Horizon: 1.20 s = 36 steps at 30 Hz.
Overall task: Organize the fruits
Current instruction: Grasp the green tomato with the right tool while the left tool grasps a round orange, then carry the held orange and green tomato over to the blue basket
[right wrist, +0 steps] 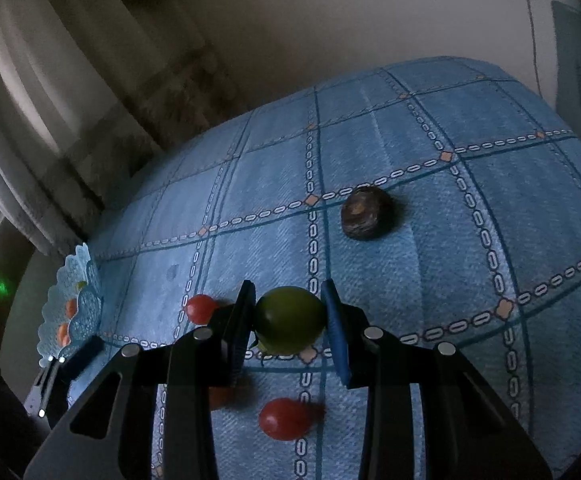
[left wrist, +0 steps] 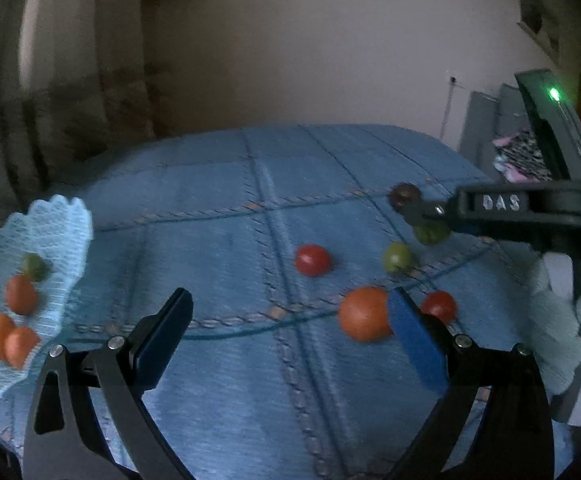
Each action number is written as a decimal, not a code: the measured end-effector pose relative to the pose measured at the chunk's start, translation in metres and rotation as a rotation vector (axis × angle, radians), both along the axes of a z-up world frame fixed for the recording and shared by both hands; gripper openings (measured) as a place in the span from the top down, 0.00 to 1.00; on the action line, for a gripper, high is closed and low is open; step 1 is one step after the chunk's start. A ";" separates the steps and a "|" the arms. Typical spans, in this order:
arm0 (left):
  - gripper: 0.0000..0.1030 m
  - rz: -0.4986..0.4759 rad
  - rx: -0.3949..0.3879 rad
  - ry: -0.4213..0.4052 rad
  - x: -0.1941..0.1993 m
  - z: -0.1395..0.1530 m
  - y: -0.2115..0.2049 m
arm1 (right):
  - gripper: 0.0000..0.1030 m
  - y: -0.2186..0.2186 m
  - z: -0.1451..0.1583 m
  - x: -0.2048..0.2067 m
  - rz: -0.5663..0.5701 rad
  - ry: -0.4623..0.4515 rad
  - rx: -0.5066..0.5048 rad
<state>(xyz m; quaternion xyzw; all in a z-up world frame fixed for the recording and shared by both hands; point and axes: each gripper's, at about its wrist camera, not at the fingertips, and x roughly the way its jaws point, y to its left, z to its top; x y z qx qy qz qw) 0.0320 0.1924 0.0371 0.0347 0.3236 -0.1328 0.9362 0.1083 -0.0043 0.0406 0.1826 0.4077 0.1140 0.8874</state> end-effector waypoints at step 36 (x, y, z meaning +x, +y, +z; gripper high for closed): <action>0.61 -0.090 -0.062 0.135 0.019 -0.017 -0.020 | 0.67 -0.001 -0.001 -0.007 -0.005 -0.039 0.036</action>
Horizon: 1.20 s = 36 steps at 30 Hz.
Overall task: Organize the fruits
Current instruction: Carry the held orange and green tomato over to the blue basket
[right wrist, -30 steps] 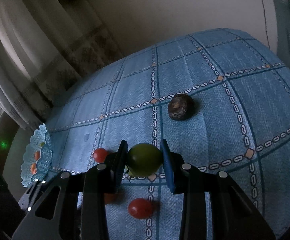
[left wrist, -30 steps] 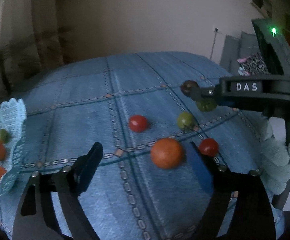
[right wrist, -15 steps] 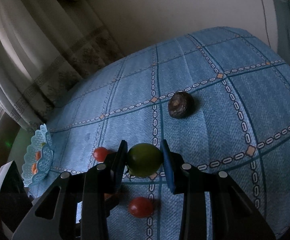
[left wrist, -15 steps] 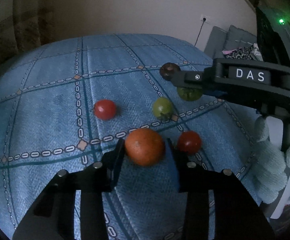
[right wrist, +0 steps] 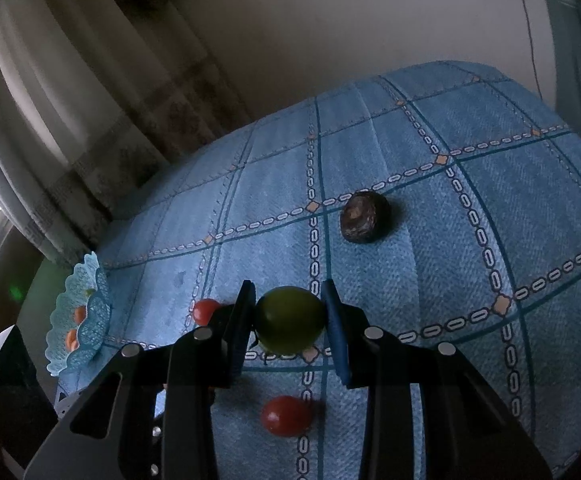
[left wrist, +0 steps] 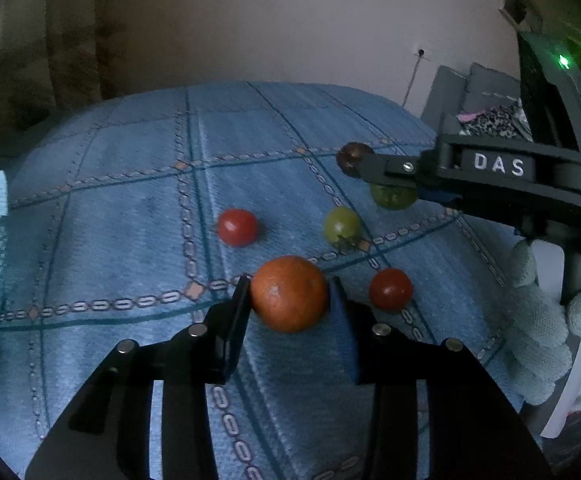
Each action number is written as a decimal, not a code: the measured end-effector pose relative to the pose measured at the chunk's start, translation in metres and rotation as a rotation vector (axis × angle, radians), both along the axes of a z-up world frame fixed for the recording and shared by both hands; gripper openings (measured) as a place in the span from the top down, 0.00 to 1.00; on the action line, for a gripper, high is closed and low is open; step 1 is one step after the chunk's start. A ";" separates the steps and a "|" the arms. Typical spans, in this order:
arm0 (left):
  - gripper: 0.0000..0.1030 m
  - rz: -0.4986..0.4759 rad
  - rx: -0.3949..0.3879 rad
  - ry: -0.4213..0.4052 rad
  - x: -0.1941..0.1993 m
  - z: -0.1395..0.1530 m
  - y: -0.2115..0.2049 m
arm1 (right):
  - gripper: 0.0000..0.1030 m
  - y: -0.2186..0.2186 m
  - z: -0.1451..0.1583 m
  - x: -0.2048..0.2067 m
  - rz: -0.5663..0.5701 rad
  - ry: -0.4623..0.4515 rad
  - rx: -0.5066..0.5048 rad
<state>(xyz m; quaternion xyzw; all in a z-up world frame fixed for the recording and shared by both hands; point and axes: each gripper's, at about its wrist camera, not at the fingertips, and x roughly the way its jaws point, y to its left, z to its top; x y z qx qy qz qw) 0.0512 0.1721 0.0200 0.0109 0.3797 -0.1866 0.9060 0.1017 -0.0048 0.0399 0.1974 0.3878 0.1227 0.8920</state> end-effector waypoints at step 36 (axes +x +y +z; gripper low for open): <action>0.61 0.378 0.085 -0.189 -0.026 0.052 0.094 | 0.67 0.039 0.020 -0.027 0.046 -0.125 -0.113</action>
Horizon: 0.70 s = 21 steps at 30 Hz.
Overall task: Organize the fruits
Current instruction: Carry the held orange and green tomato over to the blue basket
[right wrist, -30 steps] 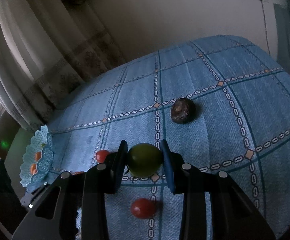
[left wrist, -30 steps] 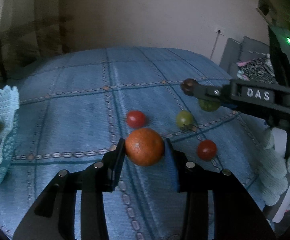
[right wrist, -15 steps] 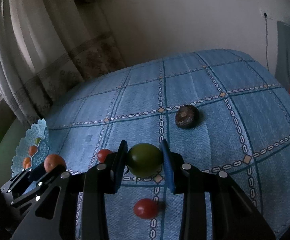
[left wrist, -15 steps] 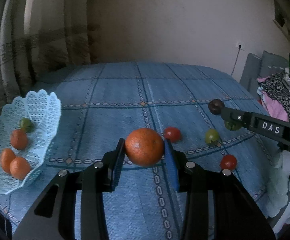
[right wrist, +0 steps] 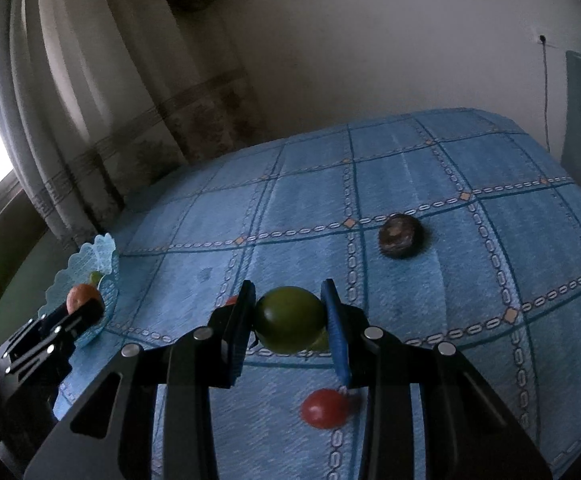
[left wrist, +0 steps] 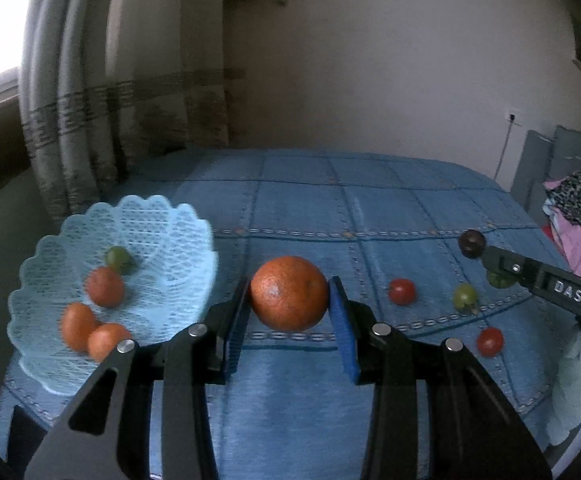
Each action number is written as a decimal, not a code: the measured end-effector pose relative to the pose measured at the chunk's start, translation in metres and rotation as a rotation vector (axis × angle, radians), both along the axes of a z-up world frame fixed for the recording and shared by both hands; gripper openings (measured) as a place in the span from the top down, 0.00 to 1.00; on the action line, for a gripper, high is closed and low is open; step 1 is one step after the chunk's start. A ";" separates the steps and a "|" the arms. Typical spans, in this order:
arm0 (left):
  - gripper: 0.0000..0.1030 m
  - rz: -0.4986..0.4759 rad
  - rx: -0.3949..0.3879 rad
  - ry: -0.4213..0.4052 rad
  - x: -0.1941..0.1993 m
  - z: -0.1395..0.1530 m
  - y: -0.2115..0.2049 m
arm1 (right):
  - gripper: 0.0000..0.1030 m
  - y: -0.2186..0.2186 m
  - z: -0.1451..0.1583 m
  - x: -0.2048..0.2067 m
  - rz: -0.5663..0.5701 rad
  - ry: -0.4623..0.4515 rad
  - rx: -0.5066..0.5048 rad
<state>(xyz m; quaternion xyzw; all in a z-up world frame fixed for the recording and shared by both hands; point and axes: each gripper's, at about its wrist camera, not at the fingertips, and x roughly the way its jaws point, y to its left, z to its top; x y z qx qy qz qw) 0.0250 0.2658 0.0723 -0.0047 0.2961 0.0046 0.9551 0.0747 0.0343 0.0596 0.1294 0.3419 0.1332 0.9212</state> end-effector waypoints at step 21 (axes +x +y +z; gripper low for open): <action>0.61 0.176 0.017 -0.021 -0.016 0.012 0.098 | 0.67 0.092 0.027 -0.003 0.164 -0.007 -0.007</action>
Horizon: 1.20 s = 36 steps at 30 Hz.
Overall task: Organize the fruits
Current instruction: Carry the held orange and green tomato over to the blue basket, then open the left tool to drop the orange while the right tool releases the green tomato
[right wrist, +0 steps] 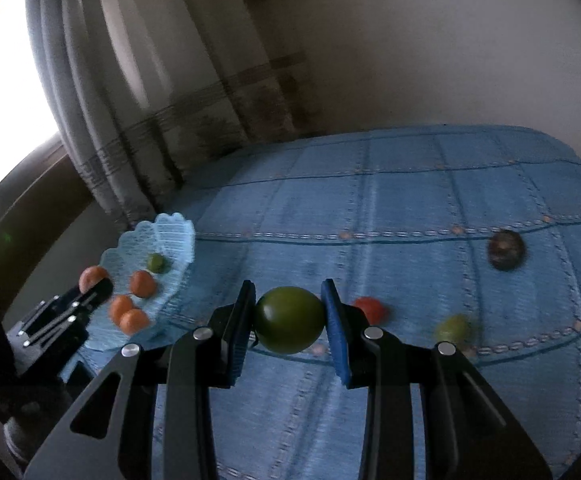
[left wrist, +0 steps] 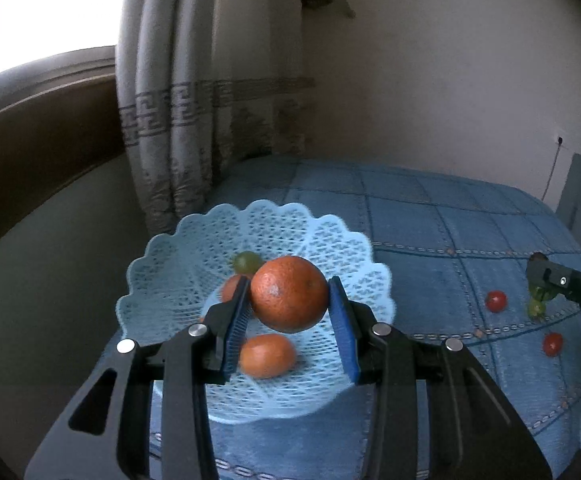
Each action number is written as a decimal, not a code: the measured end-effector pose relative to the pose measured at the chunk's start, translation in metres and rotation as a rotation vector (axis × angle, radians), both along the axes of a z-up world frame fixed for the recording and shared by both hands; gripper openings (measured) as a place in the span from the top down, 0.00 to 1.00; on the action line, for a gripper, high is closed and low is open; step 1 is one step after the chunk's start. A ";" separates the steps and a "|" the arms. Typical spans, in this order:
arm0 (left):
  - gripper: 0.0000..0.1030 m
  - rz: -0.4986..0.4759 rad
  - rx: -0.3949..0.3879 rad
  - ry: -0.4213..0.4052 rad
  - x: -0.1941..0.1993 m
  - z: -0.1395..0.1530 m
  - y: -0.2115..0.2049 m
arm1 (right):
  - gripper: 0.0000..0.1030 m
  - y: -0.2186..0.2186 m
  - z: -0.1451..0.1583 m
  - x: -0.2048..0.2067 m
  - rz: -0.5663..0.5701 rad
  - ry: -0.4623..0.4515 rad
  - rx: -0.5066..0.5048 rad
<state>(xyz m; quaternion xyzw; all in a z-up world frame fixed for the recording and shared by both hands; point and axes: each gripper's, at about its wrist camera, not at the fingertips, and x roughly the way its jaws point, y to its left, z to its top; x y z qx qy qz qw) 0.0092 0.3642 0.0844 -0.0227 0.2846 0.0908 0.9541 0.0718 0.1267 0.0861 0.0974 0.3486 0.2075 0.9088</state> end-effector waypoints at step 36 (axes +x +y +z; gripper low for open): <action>0.28 0.144 -0.132 -0.002 0.004 0.002 0.066 | 0.65 0.150 0.004 0.018 0.221 0.061 -0.007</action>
